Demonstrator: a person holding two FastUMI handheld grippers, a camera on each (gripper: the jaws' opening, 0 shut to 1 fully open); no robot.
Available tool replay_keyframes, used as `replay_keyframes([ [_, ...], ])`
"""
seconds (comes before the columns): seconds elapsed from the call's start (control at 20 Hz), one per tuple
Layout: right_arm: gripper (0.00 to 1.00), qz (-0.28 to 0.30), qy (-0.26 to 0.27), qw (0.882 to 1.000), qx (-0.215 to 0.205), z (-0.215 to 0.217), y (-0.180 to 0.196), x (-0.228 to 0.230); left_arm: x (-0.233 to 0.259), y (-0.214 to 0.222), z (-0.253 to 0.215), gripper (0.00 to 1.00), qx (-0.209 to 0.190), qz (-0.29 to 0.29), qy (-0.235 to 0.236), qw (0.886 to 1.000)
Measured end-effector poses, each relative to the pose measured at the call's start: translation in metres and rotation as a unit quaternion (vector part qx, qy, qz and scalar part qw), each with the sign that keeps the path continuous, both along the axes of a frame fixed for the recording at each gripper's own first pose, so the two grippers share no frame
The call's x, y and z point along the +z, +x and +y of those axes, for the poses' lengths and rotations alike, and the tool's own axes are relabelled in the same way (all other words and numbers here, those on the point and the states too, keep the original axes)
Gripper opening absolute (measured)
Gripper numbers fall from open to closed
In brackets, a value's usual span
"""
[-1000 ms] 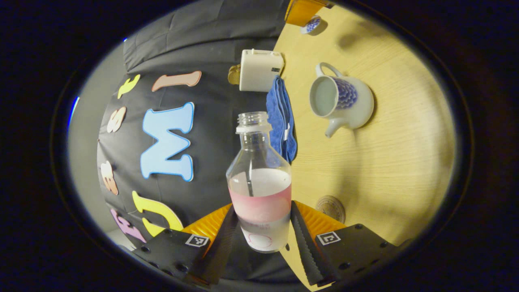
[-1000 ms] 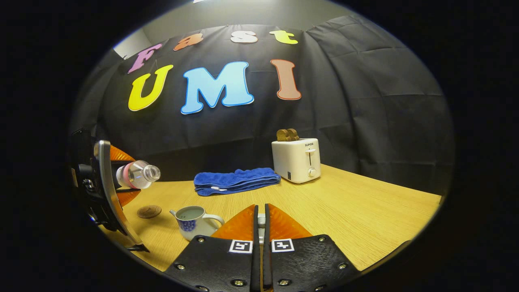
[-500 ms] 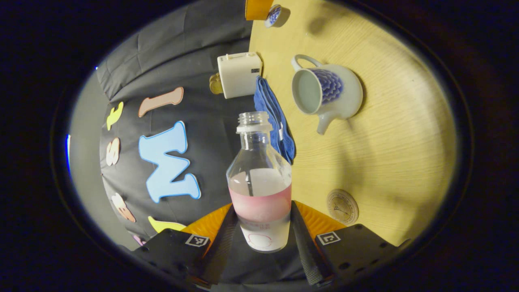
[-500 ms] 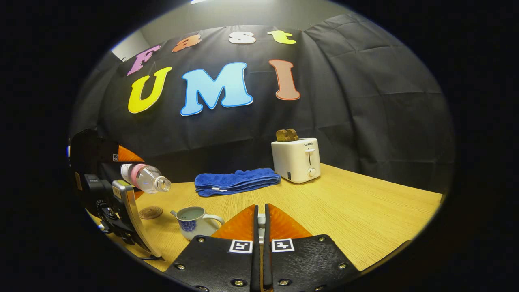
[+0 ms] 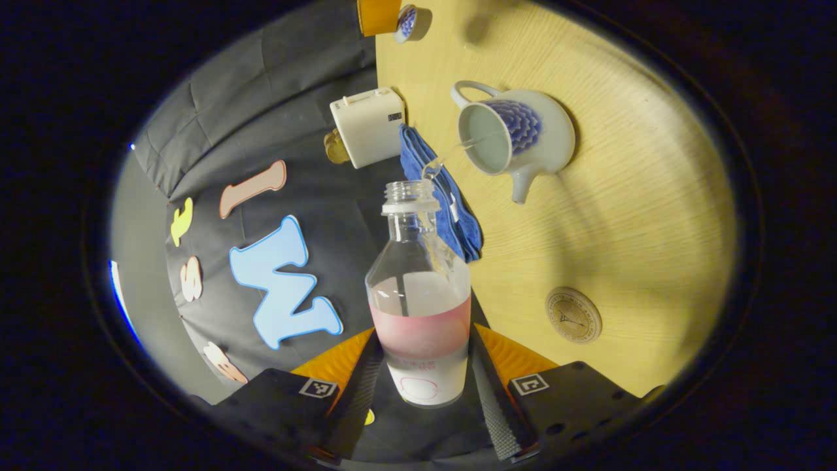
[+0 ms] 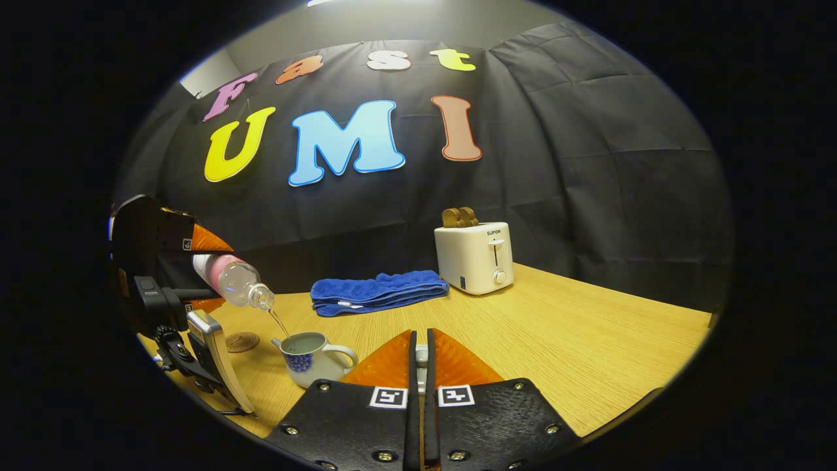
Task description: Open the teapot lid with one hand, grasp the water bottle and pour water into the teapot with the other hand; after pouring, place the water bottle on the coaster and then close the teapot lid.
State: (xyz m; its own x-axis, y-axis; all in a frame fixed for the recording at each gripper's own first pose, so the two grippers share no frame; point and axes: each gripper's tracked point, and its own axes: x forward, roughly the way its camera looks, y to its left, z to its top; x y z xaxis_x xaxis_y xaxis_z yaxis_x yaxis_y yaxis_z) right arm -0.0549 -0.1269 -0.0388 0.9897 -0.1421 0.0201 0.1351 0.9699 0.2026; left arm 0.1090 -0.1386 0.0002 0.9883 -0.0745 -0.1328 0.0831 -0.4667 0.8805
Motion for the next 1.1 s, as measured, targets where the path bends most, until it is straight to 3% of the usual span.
replay_keyframes([
  [1.1,0.03,0.001,0.004,1.0,-0.009,-0.006,-0.003,0.0,0.022,0.011,-0.003,0.87,-0.013,-0.014,0.055,0.998],
])
